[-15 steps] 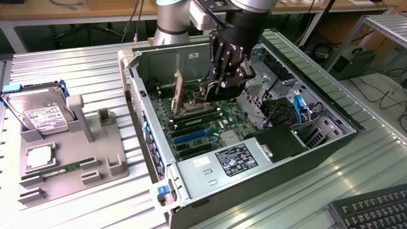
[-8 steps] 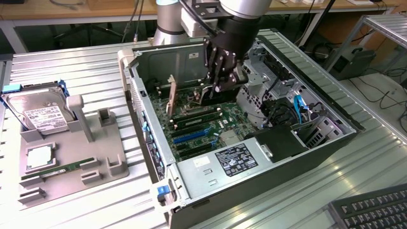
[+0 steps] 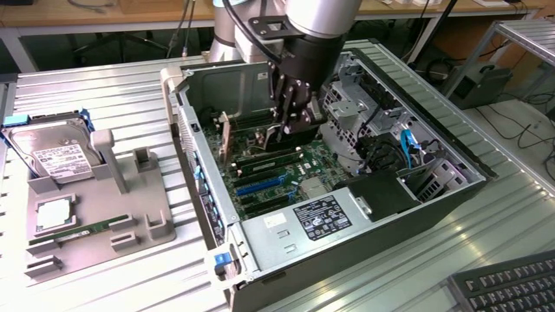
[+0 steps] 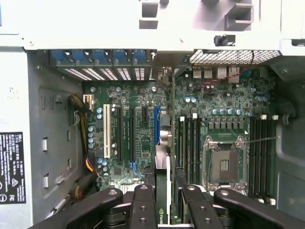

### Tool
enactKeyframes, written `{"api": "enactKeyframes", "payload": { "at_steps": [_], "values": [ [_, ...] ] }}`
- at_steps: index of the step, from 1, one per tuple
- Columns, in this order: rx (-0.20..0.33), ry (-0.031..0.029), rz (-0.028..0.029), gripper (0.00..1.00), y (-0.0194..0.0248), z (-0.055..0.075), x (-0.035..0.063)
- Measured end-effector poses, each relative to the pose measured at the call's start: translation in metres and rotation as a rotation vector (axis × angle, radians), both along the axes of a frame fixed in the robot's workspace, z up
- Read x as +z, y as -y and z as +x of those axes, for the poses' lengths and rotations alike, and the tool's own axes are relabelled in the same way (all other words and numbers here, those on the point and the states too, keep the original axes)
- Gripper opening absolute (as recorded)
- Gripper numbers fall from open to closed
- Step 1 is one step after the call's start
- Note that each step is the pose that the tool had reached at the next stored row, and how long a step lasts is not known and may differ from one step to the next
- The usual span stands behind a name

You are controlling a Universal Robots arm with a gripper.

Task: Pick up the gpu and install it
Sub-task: 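Insert the gpu into the slot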

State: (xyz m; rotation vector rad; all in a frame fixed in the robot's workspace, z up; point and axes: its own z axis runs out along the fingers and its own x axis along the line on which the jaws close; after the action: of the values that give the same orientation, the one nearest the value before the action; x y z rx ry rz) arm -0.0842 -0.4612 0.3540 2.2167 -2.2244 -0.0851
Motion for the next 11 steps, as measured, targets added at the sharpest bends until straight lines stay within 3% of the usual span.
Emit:
{"api": "enactKeyframes", "payload": {
  "at_steps": [11],
  "values": [
    [0.011,0.0,0.0001,0.26,0.0045,-0.005,-0.0209]
  ]
}}
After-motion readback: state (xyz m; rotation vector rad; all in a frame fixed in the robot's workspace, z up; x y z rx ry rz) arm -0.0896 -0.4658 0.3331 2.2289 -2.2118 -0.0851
